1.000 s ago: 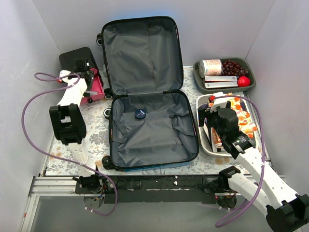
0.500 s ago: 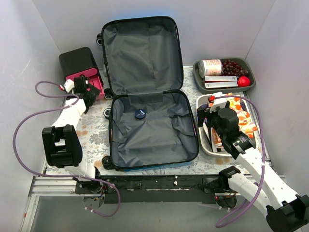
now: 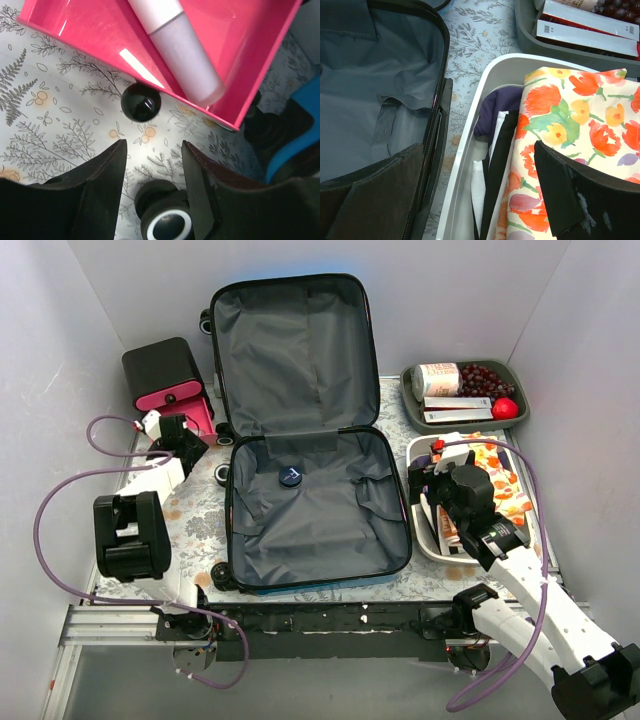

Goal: Open, take out, and arrange the luggage

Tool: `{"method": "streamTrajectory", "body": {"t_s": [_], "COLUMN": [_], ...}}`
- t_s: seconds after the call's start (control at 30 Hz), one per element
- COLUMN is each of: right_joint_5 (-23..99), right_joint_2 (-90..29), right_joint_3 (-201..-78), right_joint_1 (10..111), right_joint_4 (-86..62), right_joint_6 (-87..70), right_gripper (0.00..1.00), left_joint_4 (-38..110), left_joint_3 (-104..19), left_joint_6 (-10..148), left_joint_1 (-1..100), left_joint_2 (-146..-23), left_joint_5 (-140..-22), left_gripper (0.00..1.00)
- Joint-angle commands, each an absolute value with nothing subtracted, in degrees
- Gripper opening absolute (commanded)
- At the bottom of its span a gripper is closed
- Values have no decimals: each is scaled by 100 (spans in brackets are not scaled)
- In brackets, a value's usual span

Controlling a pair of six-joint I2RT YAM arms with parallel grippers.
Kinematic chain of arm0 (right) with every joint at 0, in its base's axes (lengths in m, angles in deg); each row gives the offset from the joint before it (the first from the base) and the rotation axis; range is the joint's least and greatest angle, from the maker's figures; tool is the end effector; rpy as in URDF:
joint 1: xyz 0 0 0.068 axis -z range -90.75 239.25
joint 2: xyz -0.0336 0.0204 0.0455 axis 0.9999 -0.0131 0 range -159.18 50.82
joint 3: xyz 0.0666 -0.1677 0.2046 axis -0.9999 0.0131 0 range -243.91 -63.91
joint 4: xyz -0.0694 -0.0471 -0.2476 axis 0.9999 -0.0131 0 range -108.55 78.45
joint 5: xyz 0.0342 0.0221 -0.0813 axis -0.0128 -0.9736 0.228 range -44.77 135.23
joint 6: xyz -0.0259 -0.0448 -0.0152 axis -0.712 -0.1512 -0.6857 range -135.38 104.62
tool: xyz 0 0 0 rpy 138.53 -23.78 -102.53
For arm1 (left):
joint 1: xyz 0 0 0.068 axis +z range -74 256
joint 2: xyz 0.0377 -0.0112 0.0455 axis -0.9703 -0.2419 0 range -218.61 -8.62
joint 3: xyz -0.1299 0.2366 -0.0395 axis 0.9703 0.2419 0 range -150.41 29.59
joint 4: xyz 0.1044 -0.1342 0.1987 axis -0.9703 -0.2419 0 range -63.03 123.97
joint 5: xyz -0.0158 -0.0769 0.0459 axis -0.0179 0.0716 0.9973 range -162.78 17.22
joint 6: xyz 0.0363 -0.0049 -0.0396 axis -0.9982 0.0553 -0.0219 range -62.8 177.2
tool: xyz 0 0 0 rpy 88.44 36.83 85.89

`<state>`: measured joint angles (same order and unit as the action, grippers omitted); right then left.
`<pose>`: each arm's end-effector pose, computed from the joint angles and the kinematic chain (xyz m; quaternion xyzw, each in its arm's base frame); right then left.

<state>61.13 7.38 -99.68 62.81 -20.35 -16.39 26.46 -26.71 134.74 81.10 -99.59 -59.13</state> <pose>0.1681 0.0726 0.2910 -0.1078 0.7904 0.0224 0.6026 0.3386 0.0386 0.2144 -0.6355 0.6499 -0.1501 0.3889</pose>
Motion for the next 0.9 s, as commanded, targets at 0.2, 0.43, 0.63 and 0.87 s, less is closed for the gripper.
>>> {"method": "streamTrajectory", "body": {"t_s": [0.2,0.43,0.63,0.87], "right_joint_5": [6193,6228,6272,6377], "right_joint_2": [749,731,740,705], "right_joint_3": [-9968,-10012,-10003,-10030], "right_joint_1": [6244,6244,6244,6244], "right_joint_4": [-1727,-1797,-1797,-1823], "right_joint_6": [-1643,-1669,-1687,-1749], "right_gripper": [98,98,98,98], "left_joint_4": [3633,3651,3880,3432], "left_joint_3": [-2605,-3035,-3351,-4274], "left_joint_6": [12840,12778,12830,13322], "left_joint_1": [8171,8268,8312,8408], "left_joint_2": [-10265,-10679,-10819,-11258], "left_joint_5": [-5450,-5432,-5521,-4888], "left_gripper": [48,48,47,52]}}
